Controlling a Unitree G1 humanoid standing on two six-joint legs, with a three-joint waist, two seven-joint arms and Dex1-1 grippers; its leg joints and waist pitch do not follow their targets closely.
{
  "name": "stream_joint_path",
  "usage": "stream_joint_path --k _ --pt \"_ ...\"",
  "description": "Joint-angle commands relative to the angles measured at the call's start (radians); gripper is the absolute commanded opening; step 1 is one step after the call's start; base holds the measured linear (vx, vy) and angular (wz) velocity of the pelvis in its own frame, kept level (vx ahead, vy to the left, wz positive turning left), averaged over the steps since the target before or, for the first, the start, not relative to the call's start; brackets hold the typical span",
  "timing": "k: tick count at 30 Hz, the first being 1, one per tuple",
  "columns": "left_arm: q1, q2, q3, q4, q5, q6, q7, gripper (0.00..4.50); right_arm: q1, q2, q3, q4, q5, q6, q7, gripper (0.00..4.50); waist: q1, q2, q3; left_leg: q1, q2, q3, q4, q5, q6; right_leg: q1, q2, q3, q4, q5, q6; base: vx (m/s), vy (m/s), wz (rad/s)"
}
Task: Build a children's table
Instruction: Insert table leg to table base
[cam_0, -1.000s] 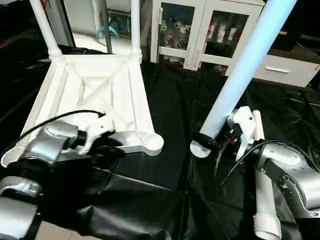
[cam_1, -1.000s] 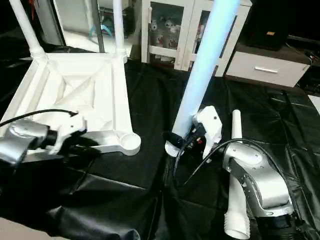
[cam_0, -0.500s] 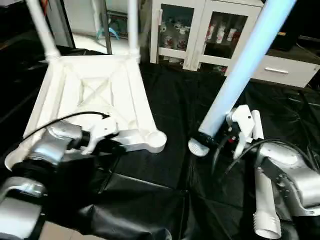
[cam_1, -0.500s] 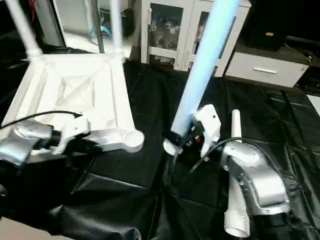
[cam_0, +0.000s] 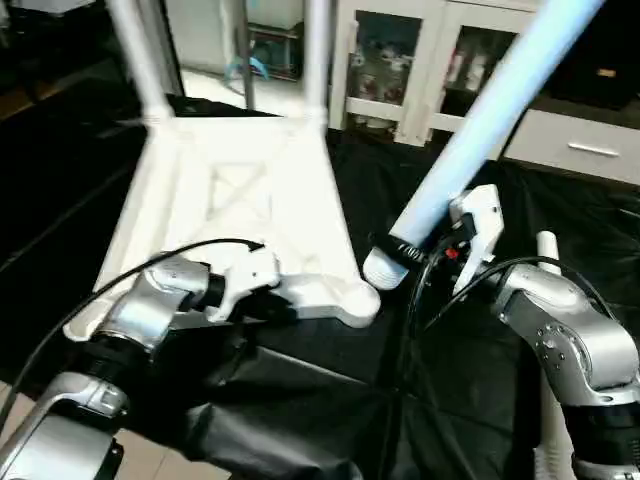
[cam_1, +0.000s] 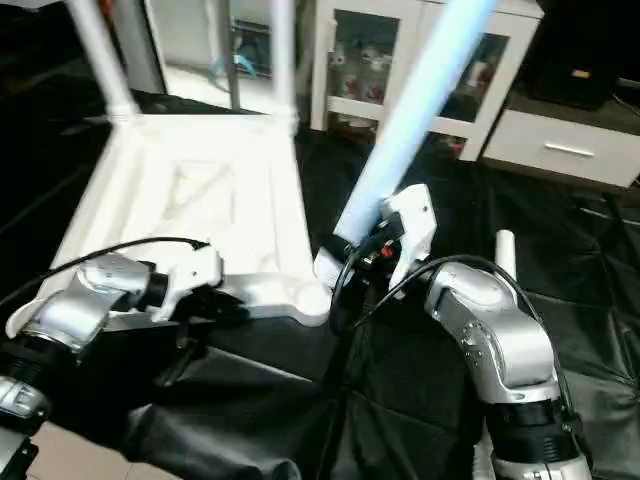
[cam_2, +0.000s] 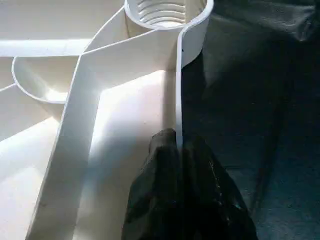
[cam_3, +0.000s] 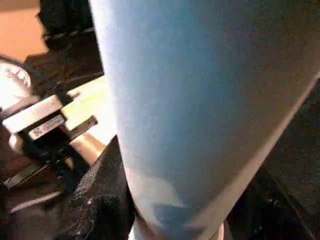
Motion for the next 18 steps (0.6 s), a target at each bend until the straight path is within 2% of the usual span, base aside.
stream_joint_path --k 1,2,3,4,7,8,10,12,18 --pt "0.027 -0.049 -0.038 -0.003 -0.004 -0.002 -0.014 0.00 -0.014 -0.022 0.031 0.008 0.013 0.037 0.036 1.88 -0.012 -0.016 -0.055 0.039 0.111 -0.058 -0.098 -0.231 -0.048 0.010 -0.103 0.057 -0.081 -0.237 -0.195 0.000 0.000 0.00" --pt "0.027 -0.051 -0.036 -0.007 0.001 -0.001 -0.012 0.00 -0.015 -0.028 0.043 0.011 0.008 0.046 0.043 1.88 -0.010 -0.014 -0.054 0.040 0.111 -0.058 -0.098 -0.244 -0.052 0.008 -0.109 0.059 -0.085 -0.267 -0.183 0.000 0.000 0.00" --pt "0.029 -0.049 -0.035 -0.020 0.007 0.007 -0.011 0.00 -0.017 -0.041 0.069 0.017 -0.001 0.064 0.052 1.88 -0.012 -0.020 -0.054 0.039 0.112 -0.058 -0.098 -0.242 -0.052 0.009 -0.110 0.059 -0.086 -0.274 -0.181 0.000 0.000 0.00" --pt "0.029 -0.049 -0.035 -0.020 0.007 0.007 -0.011 0.00 -0.017 -0.041 0.069 0.017 -0.001 0.064 0.052 1.88 -0.009 -0.017 -0.055 0.036 0.112 -0.059 -0.098 -0.229 -0.052 0.010 -0.113 0.059 -0.085 -0.273 -0.175 0.000 0.000 0.00" --pt "0.031 -0.043 -0.038 -0.037 0.014 0.021 -0.011 0.00 -0.023 -0.056 0.098 0.027 -0.008 0.102 0.061 1.88 -0.010 -0.019 -0.058 0.033 0.111 -0.056 -0.097 -0.201 -0.047 0.010 -0.111 0.058 -0.080 -0.226 -0.176 0.000 0.000 0.00" --pt "0.031 -0.038 -0.038 -0.041 0.015 0.023 -0.011 0.00 -0.030 -0.058 0.110 0.040 -0.012 0.128 0.060 1.88 -0.009 -0.026 -0.058 0.031 0.110 -0.055 -0.097 -0.188 -0.040 0.012 -0.111 0.057 -0.079 -0.214 -0.180 0.000 0.000 0.00" --pt "0.031 -0.034 -0.038 -0.043 0.015 0.022 -0.010 0.00 -0.037 -0.059 0.120 0.052 -0.024 0.139 0.059 1.88 -0.008 -0.021 -0.059 0.030 0.110 -0.055 -0.096 -0.173 -0.036 0.011 -0.111 0.056 -0.076 -0.198 -0.183 0.000 0.000 0.00" --pt "0.034 -0.028 -0.039 -0.049 0.014 0.021 -0.009 0.00 -0.050 -0.048 0.122 0.082 -0.042 0.131 0.051 1.88 -0.010 -0.023 -0.059 0.026 0.110 -0.057 -0.097 -0.174 -0.039 0.014 -0.113 0.055 -0.075 -0.197 -0.184 0.000 0.000 0.00" --pt "0.033 -0.032 -0.035 -0.059 0.020 0.021 -0.013 0.00 -0.091 -0.023 0.130 0.155 -0.057 0.112 0.041 1.88 -0.011 -0.023 -0.058 0.029 0.111 -0.057 -0.099 -0.189 -0.054 0.011 -0.112 0.055 -0.076 -0.212 -0.185 0.000 0.000 0.00"
